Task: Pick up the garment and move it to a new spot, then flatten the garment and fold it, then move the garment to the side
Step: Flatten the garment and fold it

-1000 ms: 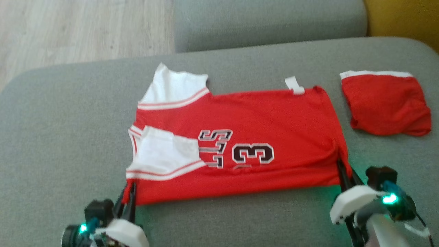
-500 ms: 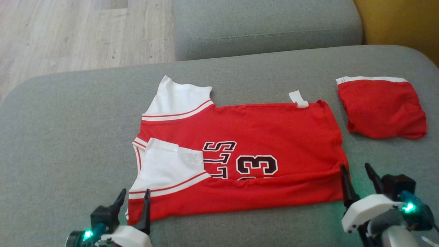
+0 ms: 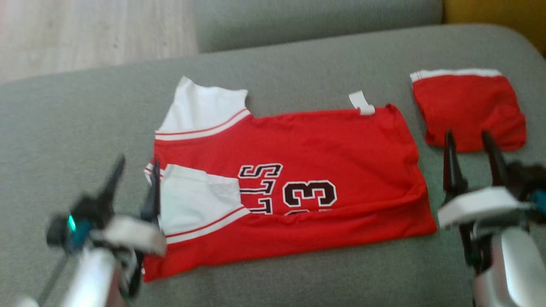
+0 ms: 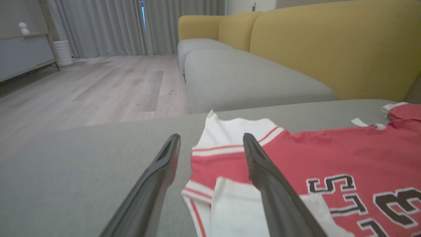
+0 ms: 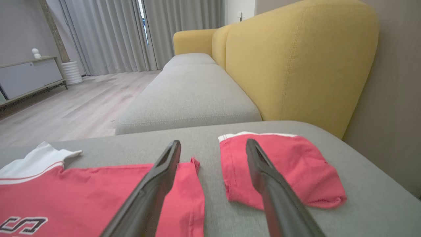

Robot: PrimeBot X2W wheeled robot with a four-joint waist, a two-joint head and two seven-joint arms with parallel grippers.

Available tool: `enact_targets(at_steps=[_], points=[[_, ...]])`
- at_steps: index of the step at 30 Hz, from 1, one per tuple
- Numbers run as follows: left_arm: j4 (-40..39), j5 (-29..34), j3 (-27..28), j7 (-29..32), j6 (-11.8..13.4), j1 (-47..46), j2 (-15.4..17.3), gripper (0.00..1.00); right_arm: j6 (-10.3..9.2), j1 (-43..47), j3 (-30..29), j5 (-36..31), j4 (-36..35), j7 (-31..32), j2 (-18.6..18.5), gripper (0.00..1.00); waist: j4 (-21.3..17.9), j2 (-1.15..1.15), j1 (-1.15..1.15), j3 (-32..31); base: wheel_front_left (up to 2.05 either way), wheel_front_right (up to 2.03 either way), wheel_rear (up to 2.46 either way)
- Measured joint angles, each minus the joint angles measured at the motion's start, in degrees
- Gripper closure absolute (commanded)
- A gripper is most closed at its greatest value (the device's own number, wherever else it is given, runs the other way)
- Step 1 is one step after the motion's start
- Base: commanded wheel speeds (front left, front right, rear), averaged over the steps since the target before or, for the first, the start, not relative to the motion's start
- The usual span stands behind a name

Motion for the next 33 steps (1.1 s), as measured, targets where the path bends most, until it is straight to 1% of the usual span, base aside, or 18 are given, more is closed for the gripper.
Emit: enact_targets(at_steps=[1,2,3,5,7,8,10,12,14,16,17,19,21,23,26,29,33], points=[[-1.07,-0.01,0.23,1.24,-0.75,-3.91,1.13,0.00,0.00,-2.66,0.22,-0.02,-0.92,0.26,-0.01,0.00,-0.58,0.00,0.00,1.40,0.00,0.00,0.00],[-1.07,-0.01,0.23,1.24,-0.75,-3.91,1.13,0.00,0.00,-2.66,0.22,-0.02,-0.92,0.26,-0.01,0.00,-0.58,0.00,0.00,1.40,0.00,0.00,0.00],[-1.40,0.01,0.22,2.05,-1.26,-5.93,1.86,0.00,0.00,-3.93,0.35,-0.20,-1.37,0.56,-0.01,0.00,-0.90,0.00,0.01,2.15,0.00,0.00,0.00],[-1.40,-0.74,0.31,4.43,-3.03,-10.26,3.38,0.00,0.00,-6.56,1.00,-0.70,-1.80,1.19,-0.02,0.00,-1.65,0.00,0.01,3.79,0.00,0.00,0.00],[-0.70,-1.13,-0.31,7.35,-4.27,-14.58,5.79,0.00,0.00,-9.33,1.76,-0.99,-2.04,1.54,-0.02,0.00,-2.49,0.00,0.01,5.58,0.00,0.00,0.00],[0.14,-1.62,-0.47,8.76,-4.82,-17.12,6.97,0.00,0.00,-10.88,1.97,-1.01,-2.24,1.76,-0.02,0.00,-2.92,0.00,0.01,6.61,0.00,0.00,0.00],[1.59,-4.79,-1.36,11.10,-5.55,-22.52,8.69,0.00,0.00,-14.04,2.45,-1.35,-2.50,2.02,-0.09,0.00,-3.73,0.00,0.01,8.71,0.00,0.00,0.00],[2.77,-6.72,-5.98,14.44,-5.57,-28.21,11.66,0.00,0.00,-17.17,3.20,-1.57,-2.74,2.27,-0.09,0.00,-4.59,0.00,0.02,10.88,0.00,0.00,0.00],[3.66,-12.00,-10.77,18.34,-5.82,-33.16,14.44,0.00,0.00,-19.75,3.88,-1.58,-2.92,2.56,-0.10,0.00,-5.44,0.00,0.02,13.09,0.00,0.00,0.00],[4.66,-15.49,-16.12,22.42,-6.02,-37.38,17.81,0.00,0.00,-21.50,4.43,-1.72,-3.18,2.81,-0.13,0.00,-6.24,0.00,0.02,15.30,0.00,0.00,0.00],[6.55,-19.83,-19.06,25.98,-6.01,-40.56,20.56,0.00,0.00,-22.62,5.10,-2.08,-3.31,3.20,-0.14,0.00,-7.00,0.00,0.02,17.34,0.00,0.00,0.00],[8.49,-22.93,-21.85,28.96,-6.01,-43.29,23.42,0.00,0.00,-23.58,5.95,-1.98,-3.34,3.20,-0.14,0.00,-7.84,0.00,0.02,19.26,0.00,0.00,0.00],[9.98,-24.76,-24.69,30.97,-6.01,-45.69,25.79,0.00,0.00,-24.57,6.43,-1.89,-3.36,3.16,-0.13,0.00,-8.70,0.00,0.01,20.97,0.00,0.00,0.00],[11.44,-26.97,-26.97,32.83,-6.01,-47.84,27.03,0.00,0.00,-25.29,6.50,-1.18,-3.35,3.04,-0.15,0.00,-9.53,0.00,0.01,22.44,0.00,0.00,0.00],[12.89,-30.14,-29.73,34.12,-6.01,-50.16,27.74,0.00,0.00,-25.55,7.37,-0.51,-3.11,2.12,-0.15,0.00,-10.76,0.00,0.01,24.14,0.00,0.00,0.00],[14.91,-33.90,-30.23,35.24,-6.01,-51.90,27.78,0.00,0.00,-25.55,7.39,0.76,-2.57,1.40,-0.15,0.00,-11.60,0.00,0.00,25.55,0.00,0.00,0.00],[16.96,-34.76,-32.44,36.82,-6.02,-54.08,29.18,0.00,0.00,-25.59,7.54,1.71,-1.69,0.33,-0.15,0.00,-12.56,0.00,0.00,27.00,0.00,0.00,0.00]])
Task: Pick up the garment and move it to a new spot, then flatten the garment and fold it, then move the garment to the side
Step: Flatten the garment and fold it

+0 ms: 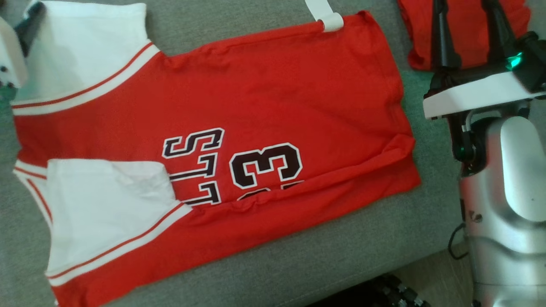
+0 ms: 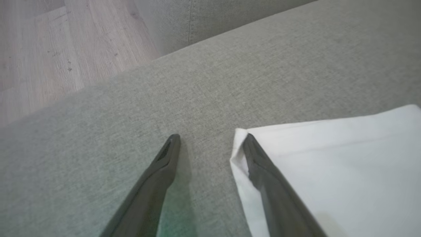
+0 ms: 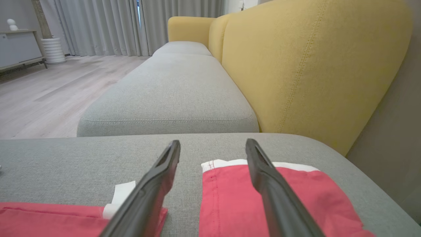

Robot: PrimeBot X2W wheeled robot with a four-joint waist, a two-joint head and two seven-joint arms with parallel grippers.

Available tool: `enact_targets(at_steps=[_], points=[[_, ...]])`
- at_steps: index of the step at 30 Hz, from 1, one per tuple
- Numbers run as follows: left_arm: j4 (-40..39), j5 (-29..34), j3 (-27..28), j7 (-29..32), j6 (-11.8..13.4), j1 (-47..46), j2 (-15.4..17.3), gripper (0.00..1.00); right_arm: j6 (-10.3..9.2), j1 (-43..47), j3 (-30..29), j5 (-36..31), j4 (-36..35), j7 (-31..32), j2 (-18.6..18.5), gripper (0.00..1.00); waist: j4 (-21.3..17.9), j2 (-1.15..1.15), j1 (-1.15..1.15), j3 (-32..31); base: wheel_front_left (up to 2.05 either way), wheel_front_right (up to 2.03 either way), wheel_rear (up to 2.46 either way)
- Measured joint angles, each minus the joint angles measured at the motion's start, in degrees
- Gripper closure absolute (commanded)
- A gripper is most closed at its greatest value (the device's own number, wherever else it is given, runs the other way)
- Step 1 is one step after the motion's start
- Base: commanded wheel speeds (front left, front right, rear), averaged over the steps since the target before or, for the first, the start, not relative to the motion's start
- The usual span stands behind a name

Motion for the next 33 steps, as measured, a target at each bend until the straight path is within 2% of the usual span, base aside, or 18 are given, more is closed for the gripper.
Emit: enact_targets(at_steps=[9,26,33], points=[[0.11,-5.84,-3.41,1.41,0.02,-4.04,1.45,0.00,0.00,-1.75,-0.23,0.41,1.68,-1.22,0.01,0.00,-1.05,0.00,-0.01,2.03,0.00,0.00,0.00],[-2.27,-16.17,-10.62,2.91,0.02,-4.04,2.41,0.00,0.00,-2.57,-1.18,-0.30,4.23,-1.70,0.01,0.00,-0.06,0.00,-0.01,-0.53,0.00,0.00,0.00],[-3.35,-17.68,-12.32,3.94,0.02,-4.33,3.21,0.00,0.00,-2.57,-1.07,-0.36,4.23,-1.69,0.01,0.00,-0.07,0.00,-0.01,-0.34,0.00,0.00,0.00]])
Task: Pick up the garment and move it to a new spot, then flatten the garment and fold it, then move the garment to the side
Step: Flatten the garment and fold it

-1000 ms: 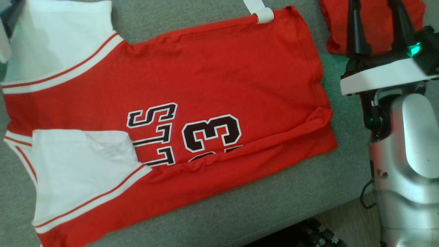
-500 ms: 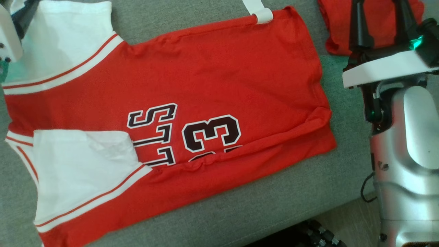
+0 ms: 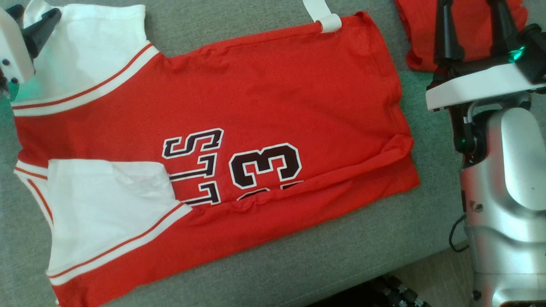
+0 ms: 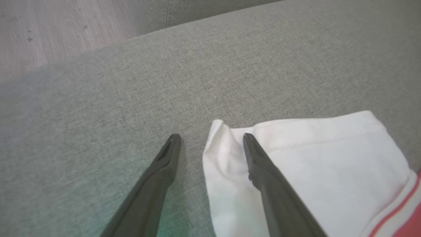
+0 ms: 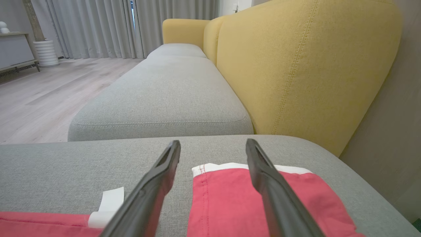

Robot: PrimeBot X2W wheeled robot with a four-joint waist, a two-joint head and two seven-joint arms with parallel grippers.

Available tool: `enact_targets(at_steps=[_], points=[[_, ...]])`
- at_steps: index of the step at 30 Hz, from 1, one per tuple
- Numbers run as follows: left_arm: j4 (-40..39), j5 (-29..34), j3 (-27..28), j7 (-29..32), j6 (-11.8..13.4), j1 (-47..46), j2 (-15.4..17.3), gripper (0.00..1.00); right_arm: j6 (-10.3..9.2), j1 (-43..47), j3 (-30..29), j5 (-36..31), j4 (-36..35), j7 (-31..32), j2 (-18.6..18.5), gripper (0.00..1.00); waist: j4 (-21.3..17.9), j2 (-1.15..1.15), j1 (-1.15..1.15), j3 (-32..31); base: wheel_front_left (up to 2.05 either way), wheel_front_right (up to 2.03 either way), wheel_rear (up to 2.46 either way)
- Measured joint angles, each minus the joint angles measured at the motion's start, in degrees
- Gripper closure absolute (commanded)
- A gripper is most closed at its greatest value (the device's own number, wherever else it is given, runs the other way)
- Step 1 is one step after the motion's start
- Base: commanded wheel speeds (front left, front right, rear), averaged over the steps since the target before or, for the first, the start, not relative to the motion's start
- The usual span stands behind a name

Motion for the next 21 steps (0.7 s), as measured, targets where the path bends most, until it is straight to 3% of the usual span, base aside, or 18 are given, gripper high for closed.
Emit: enact_targets(at_steps=[2,3,4,9,17,21], points=[[-0.14,-0.91,-0.37,0.77,0.00,-0.57,0.15,0.00,0.00,0.00,-0.01,0.00,-0.01,0.01,0.00,0.00,-0.05,0.00,0.00,0.26,0.00,0.00,0.00],[-0.22,-1.23,-0.63,1.01,0.00,-0.96,0.18,0.37,0.00,0.00,-0.01,0.00,-0.01,0.01,0.00,0.00,-0.07,0.00,0.00,0.36,0.00,0.00,0.00],[-0.25,-1.45,-0.87,1.09,0.00,-1.14,0.16,0.99,0.00,0.00,-0.01,0.00,-0.01,0.01,0.00,0.00,-0.07,0.00,0.01,0.40,0.00,0.00,0.00],[-0.35,-1.74,-2.49,-1.44,0.00,-1.18,-0.64,1.00,0.00,0.01,-0.08,-1.03,0.49,1.11,-0.03,0.00,0.86,0.00,0.01,-0.01,0.00,0.00,0.00],[-0.56,1.38,-5.25,-14.39,-0.01,-0.59,-2.79,1.00,0.00,-0.74,4.88,-1.08,5.66,8.69,-0.22,0.00,4.96,0.00,0.01,-2.90,0.00,0.00,0.00],[-1.81,1.35,-6.31,-19.56,-0.01,1.25,-3.99,1.00,0.00,-1.08,7.47,-0.15,9.72,12.87,-4.36,0.00,7.79,0.00,0.00,-5.12,0.00,0.00,0.00]])
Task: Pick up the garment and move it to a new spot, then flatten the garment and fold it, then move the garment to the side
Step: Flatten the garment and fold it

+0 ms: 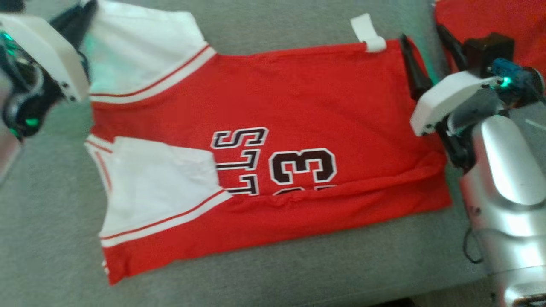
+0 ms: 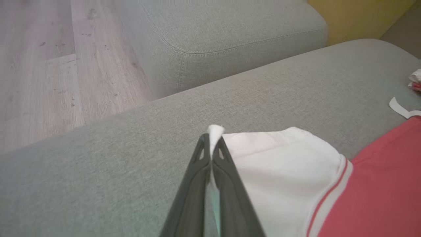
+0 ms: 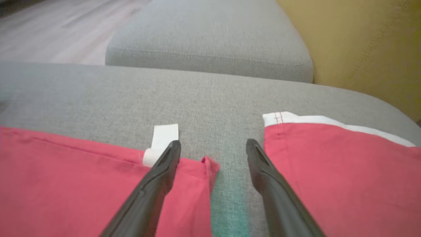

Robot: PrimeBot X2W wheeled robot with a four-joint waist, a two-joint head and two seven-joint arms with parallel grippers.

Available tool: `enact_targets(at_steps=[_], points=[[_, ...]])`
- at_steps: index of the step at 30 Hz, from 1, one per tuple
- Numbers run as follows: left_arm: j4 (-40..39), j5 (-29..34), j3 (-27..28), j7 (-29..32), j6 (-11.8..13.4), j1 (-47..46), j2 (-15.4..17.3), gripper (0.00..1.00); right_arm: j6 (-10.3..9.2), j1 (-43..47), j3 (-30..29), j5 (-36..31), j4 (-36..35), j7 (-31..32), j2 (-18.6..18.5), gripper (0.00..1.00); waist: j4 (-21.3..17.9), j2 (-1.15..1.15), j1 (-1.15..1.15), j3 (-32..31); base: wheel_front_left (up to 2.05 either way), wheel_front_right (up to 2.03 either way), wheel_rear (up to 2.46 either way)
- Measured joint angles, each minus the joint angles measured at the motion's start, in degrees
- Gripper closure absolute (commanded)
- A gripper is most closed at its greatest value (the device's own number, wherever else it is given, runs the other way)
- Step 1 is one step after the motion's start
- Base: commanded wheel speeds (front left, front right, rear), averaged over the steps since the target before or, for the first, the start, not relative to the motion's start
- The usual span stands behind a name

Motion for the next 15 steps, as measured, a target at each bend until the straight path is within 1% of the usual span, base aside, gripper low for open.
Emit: enact_targets(at_steps=[3,10,15], points=[[-1.53,0.07,-1.51,-2.48,0.00,1.57,-0.36,1.00,0.00,-0.26,1.01,0.10,3.25,2.61,-2.89,0.00,2.41,0.00,0.00,-1.46,0.00,0.00,0.00],[-6.50,0.40,-5.25,-4.88,0.00,3.34,-0.48,1.00,0.00,-3.87,2.48,1.03,10.71,8.46,-5.58,0.00,7.15,0.00,-0.01,-3.48,0.00,0.00,0.00],[-7.91,0.40,-7.06,-5.44,0.00,3.41,-0.52,1.00,0.00,-5.99,3.10,1.35,15.47,11.63,-6.79,0.00,8.70,0.00,0.00,-3.49,0.00,0.00,0.00]])
